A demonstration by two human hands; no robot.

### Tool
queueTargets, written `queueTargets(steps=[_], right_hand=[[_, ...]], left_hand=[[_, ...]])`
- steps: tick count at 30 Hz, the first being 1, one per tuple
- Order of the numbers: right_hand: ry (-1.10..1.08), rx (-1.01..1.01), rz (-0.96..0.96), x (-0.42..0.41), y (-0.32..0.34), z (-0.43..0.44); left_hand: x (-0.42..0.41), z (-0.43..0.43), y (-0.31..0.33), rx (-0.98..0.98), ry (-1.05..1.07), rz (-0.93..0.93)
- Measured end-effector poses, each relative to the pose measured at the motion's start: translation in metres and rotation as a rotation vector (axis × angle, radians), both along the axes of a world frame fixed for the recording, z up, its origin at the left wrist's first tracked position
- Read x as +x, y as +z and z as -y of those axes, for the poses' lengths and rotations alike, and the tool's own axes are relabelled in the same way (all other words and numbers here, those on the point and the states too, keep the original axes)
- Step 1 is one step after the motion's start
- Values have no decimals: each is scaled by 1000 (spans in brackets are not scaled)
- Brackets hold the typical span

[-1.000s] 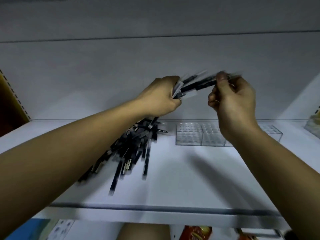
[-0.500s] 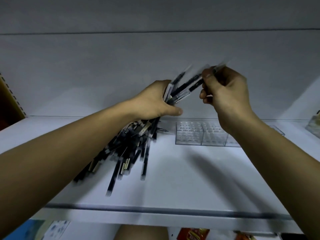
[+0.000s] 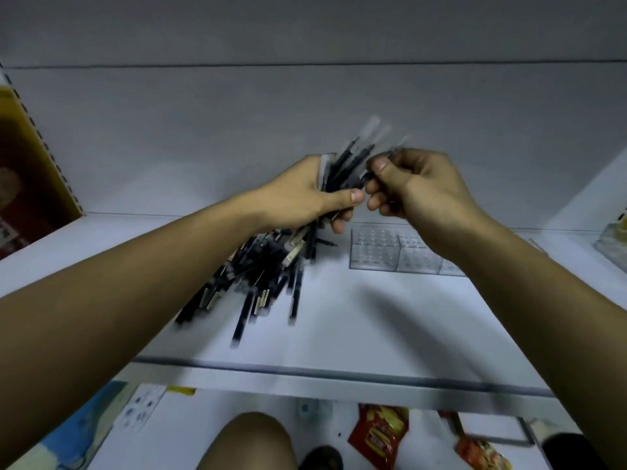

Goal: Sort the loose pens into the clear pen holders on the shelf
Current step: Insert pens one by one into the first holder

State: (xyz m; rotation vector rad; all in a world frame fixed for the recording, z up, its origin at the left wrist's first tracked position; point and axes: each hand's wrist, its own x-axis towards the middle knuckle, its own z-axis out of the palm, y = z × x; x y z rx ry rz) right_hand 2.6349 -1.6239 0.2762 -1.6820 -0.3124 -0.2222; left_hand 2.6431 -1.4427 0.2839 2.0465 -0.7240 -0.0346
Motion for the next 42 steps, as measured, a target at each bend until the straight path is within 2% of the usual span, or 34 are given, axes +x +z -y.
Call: queueTargets(steps=[4, 7, 11, 15, 17, 21, 24, 28, 35, 38, 42], right_hand=[[-1, -29, -12, -15, 2, -7], [-113, -67, 130, -28, 12, -4], [-29, -119, 268, -50, 9, -7], [-131, -351, 446, -74, -11, -22], [-147, -390, 489, -89, -18, -30], [-114, -418, 440, -117, -12, -38], [-153, -357, 365, -133, -7, -38], [-169, -403, 329, -137, -19, -53], [71, -606, 412, -149, -81, -143], [183, -612, 429, -157, -118, -178], [319, -663, 360, -170, -181, -211]], left_hand=[[-17, -2, 2, 8, 9, -14], [-29, -6, 4, 40, 74, -33], [-50, -5, 1, 41, 95, -40], [-77, -4, -15, -16, 153, -1], [-93, -9, -21, -49, 174, -10], [-120, -21, -20, -72, 192, 41], [-136, -39, -13, -99, 236, 115], [-155, -81, -18, -136, 360, 166], [-209, -173, -50, -225, 647, 288], [-236, -205, -84, -240, 708, 337], [-266, -242, -144, -221, 781, 291]])
